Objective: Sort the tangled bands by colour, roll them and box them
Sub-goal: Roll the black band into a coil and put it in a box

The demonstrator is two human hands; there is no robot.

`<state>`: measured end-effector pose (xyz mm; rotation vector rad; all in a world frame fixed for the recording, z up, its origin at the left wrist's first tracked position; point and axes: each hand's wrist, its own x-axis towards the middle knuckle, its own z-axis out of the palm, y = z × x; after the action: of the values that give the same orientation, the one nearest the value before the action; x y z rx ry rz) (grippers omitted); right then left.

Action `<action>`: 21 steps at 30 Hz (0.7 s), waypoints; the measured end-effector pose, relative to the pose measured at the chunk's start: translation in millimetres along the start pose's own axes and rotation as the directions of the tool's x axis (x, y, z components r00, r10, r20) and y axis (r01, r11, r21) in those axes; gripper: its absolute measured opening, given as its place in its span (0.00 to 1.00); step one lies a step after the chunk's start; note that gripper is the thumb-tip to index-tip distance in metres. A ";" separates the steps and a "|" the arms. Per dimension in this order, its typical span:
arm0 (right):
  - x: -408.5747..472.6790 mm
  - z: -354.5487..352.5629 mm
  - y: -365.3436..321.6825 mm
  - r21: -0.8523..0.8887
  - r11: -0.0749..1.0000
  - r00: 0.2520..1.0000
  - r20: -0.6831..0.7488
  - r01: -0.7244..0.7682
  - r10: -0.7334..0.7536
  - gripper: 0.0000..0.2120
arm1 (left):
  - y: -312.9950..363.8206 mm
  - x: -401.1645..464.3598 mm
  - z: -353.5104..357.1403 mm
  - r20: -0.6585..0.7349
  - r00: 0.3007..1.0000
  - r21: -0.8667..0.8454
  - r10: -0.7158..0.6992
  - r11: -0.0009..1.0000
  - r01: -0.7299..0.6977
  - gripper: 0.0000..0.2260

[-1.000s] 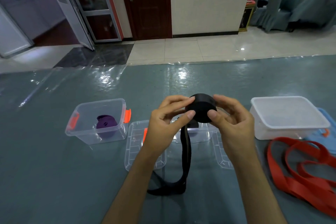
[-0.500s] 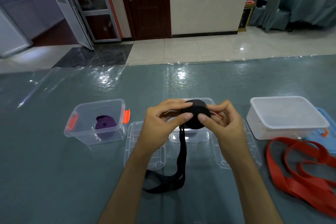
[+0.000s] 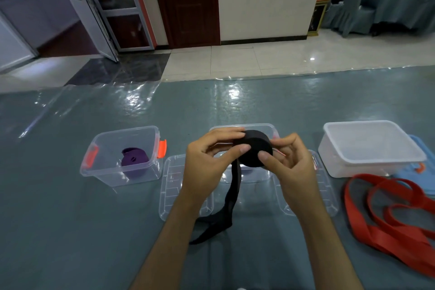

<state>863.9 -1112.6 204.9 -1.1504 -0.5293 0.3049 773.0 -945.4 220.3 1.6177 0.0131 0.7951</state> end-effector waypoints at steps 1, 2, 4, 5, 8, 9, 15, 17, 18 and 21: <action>-0.1 -0.7 -1.3 0.004 1.000 1.000 0.003 0.010 -0.010 0.18 | -0.1 -0.5 2.5 -0.017 1.000 -0.017 0.003 1.000 -0.003 0.10; 0.5 -0.1 -3.2 0.008 1.000 1.000 0.001 0.031 -0.031 0.21 | -0.2 -0.9 5.2 -0.026 1.000 -0.035 0.005 0.999 -0.006 0.10; 2.1 3.6 -7.1 0.036 0.997 0.998 -0.008 0.070 -0.070 0.23 | -0.3 0.1 9.7 -0.016 1.000 -0.081 -0.011 0.997 0.009 0.11; 2.5 5.6 -9.0 0.052 0.995 0.997 -0.008 0.083 -0.082 0.22 | 0.5 1.5 10.8 -0.011 1.000 -0.101 -0.025 0.995 0.023 0.12; 3.2 7.3 -16.3 0.039 0.997 0.998 0.007 0.067 -0.068 0.18 | 2.6 5.7 10.6 -0.055 0.998 -0.102 0.004 0.995 -0.010 0.10; 3.7 6.4 -18.7 0.014 0.999 0.999 -0.003 0.049 -0.049 0.17 | 2.7 6.1 10.7 -0.073 0.997 -0.085 0.030 0.996 -0.036 0.09; 6.1 10.9 -23.2 -0.059 0.983 0.982 -0.070 0.172 -0.175 0.14 | 0.1 1.8 15.6 -0.063 0.998 -0.099 -0.008 0.995 0.002 0.12; 6.8 12.2 -17.5 -0.032 0.986 0.983 -0.082 0.164 -0.166 0.12 | 0.7 6.1 13.1 -0.021 1.000 -0.088 -0.014 0.996 0.012 0.14; 7.0 12.8 -15.4 -0.002 0.991 0.988 -0.078 0.134 -0.134 0.11 | 1.2 8.0 11.4 -0.016 1.000 -0.073 0.002 0.997 -0.003 0.13; 9.2 10.6 -12.4 0.024 0.999 0.999 -0.041 0.032 -0.031 0.17 | 3.0 9.4 8.1 -0.049 0.999 -0.074 0.022 0.997 -0.025 0.11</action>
<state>865.4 -1104.6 221.7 -1.1212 -0.5064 0.2598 782.9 -948.9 227.5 1.5303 -0.0015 0.8427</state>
